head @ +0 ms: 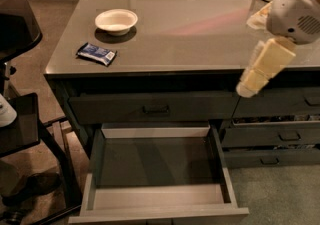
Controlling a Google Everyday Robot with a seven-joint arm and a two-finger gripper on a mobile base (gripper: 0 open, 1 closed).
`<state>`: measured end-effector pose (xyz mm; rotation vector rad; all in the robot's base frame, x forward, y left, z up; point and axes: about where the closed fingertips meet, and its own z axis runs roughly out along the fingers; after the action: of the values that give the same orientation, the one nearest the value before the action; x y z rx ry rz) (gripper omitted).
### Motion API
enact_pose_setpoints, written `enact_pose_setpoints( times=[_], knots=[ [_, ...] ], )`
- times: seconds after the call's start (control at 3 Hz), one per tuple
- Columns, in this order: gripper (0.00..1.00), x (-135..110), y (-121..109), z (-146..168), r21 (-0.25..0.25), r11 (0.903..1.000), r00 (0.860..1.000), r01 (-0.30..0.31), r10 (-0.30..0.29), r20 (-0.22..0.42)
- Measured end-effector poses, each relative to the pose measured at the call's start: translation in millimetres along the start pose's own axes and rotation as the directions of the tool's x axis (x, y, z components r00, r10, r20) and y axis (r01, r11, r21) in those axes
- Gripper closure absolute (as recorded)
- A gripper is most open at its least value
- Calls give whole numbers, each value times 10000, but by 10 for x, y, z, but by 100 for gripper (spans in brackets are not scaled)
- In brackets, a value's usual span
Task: Place rxbar blueberry into middle drawer
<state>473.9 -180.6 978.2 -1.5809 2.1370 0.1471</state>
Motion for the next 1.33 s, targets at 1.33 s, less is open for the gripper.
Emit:
enact_pose_setpoints(
  times=[1.33],
  knots=[
    [0, -838, -200, 563, 199, 9924, 9704, -1212, 1142, 2127]
  ],
)
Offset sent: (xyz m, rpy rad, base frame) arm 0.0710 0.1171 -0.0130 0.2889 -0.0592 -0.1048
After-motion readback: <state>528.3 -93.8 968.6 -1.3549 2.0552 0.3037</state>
